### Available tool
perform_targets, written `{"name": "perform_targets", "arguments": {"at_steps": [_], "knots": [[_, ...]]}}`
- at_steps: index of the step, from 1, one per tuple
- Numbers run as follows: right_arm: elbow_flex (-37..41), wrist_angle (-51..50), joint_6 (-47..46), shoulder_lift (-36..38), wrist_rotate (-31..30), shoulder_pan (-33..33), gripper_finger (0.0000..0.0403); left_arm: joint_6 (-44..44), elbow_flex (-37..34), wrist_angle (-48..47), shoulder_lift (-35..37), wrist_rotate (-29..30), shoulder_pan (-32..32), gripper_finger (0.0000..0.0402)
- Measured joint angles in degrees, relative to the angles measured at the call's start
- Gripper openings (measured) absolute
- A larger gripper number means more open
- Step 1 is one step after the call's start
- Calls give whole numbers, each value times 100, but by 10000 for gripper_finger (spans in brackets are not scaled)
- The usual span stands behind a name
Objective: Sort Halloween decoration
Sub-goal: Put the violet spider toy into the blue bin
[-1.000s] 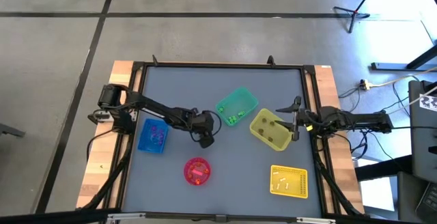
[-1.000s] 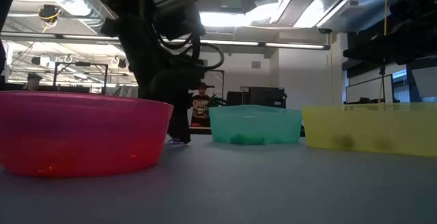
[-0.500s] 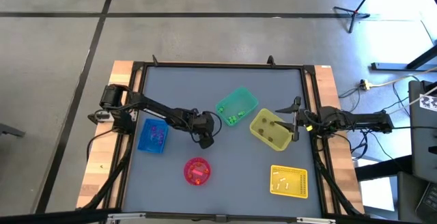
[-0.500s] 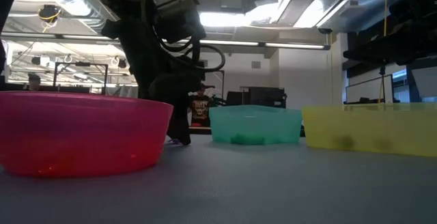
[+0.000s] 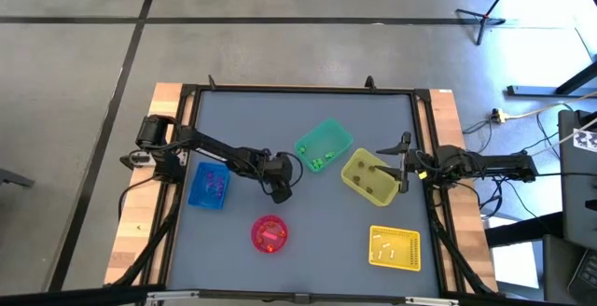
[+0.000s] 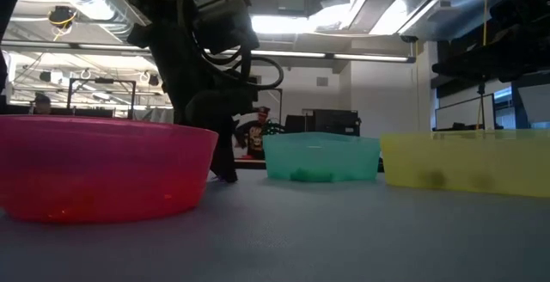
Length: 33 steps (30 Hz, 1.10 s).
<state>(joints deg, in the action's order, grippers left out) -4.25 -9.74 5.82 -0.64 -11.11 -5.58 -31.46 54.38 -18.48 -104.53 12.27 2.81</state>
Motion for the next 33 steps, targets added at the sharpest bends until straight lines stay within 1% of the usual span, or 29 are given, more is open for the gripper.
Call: {"name": "perform_targets", "arguments": {"at_steps": [8, 13, 23, 33], "knots": [[0, 0, 0, 0, -2, 0, 214, 2, -4, 5, -4, -25, 4, 74], [0, 0, -2, 0, -4, 0, 214, 2, -10, 6, -7, -26, 4, 54], [0, 0, -2, 0, -7, 0, 214, 7, -23, 8, 59, -280, -9, 46], [2, -4, -2, -2, 28, 0, 214, 17, -53, -118, 363, -313, -28, 46]]}}
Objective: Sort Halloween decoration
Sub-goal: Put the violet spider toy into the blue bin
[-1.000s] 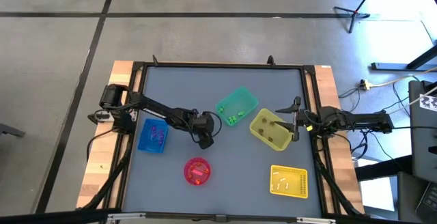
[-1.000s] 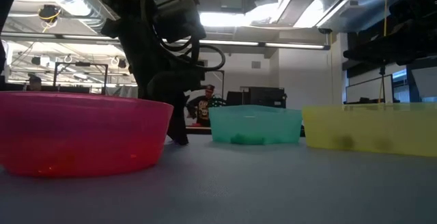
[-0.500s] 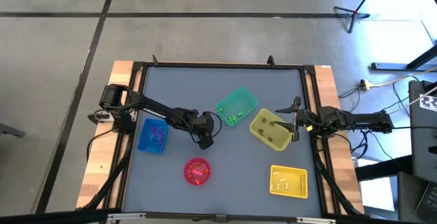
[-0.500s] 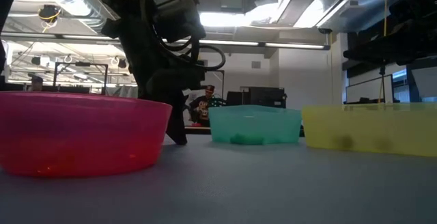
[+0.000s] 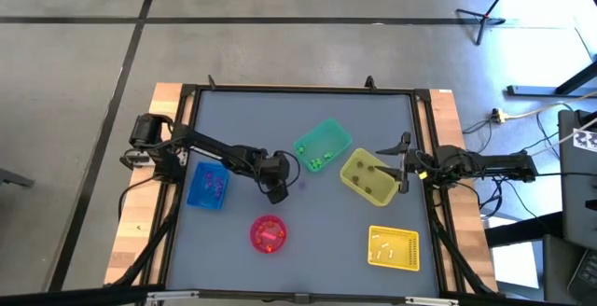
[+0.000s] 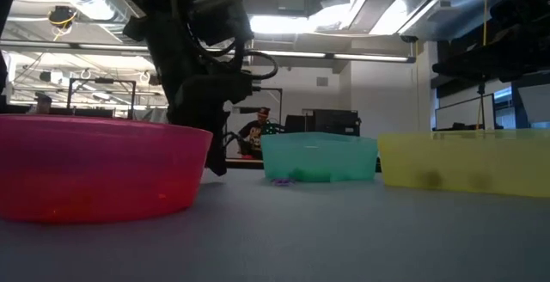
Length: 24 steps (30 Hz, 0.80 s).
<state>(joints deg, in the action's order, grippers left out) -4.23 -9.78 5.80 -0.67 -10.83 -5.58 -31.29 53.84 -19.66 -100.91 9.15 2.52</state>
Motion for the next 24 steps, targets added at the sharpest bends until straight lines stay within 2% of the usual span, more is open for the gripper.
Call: {"name": "perform_targets", "arguments": {"at_steps": [9, 12, 15, 18, 24], "knots": [[0, -7, 0, -2, 50, 0, 214, 157, 13, 496, 16, -11, 15, 46], [0, -7, 0, -2, 55, 0, 214, 344, 13, 964, 21, -247, 26, 52], [0, -7, 0, -2, 57, 0, 214, 415, 20, 1466, 21, -552, 39, 74], [0, -7, 0, -2, 60, 0, 214, 534, 22, 1920, 5, -619, 96, 107], [0, -9, 0, -2, 122, 0, 214, 645, 31, 2461, -138, -142, 287, 164]]}}
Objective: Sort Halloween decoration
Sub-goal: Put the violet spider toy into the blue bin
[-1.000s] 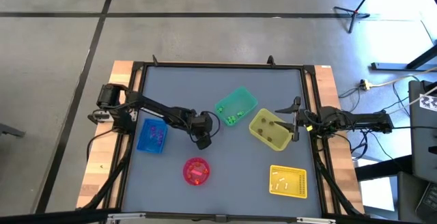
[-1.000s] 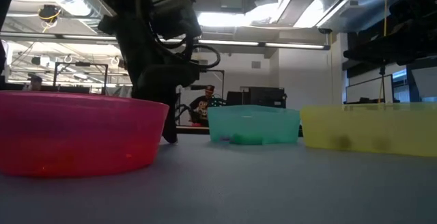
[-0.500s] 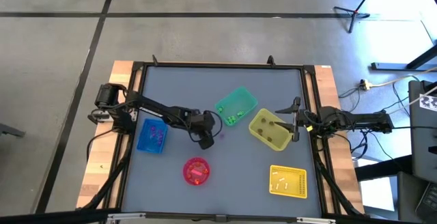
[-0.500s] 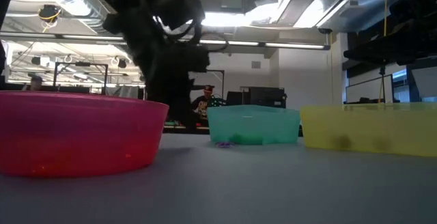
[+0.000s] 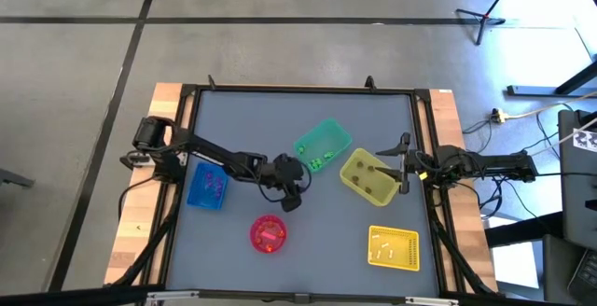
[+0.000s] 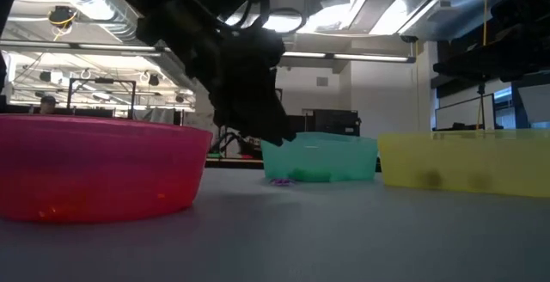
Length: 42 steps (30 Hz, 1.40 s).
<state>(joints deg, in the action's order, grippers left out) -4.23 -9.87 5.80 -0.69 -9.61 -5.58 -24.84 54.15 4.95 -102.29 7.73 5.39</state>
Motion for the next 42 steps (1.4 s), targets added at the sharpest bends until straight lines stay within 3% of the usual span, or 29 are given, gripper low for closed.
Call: {"name": "perform_targets", "arguments": {"at_steps": [8, 32, 42], "knots": [[0, -2, 1, 2, 22, 0, 214, 9, 4, 174, -235, 806, 155, 175], [0, -14, 2, -217, 175, -1, 214, -39, 13, 532, -991, 811, 153, 175], [0, -13, 0, -304, 177, -2, 214, -48, 13, 470, -994, 806, 150, 131]]}}
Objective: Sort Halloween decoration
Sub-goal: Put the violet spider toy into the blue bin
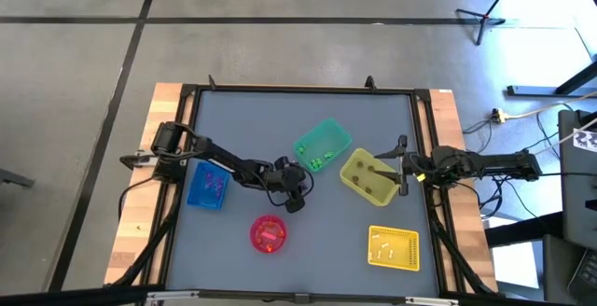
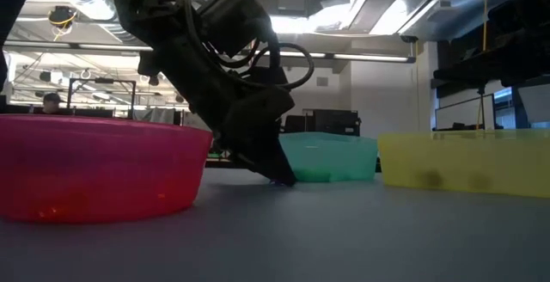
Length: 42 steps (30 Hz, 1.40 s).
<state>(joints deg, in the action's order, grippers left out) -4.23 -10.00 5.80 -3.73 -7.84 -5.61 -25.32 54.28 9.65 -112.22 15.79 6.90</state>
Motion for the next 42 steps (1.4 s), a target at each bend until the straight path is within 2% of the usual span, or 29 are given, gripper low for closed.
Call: {"name": "perform_targets", "arguments": {"at_steps": [16, 29, 33, 42], "knots": [[0, 0, 2, 0, -2, 0, 214, -4, -2, 27, 7, -82, 4, 61], [0, 0, 0, 0, -2, 0, 214, -2, -9, 75, 9, -70, 7, 39], [0, 0, 2, 0, -2, 1, 214, -1, -24, 482, -2, -81, 7, 42], [0, 0, 2, 0, -2, 2, 214, 41, -20, 2032, 4, -157, 7, 54]]}}
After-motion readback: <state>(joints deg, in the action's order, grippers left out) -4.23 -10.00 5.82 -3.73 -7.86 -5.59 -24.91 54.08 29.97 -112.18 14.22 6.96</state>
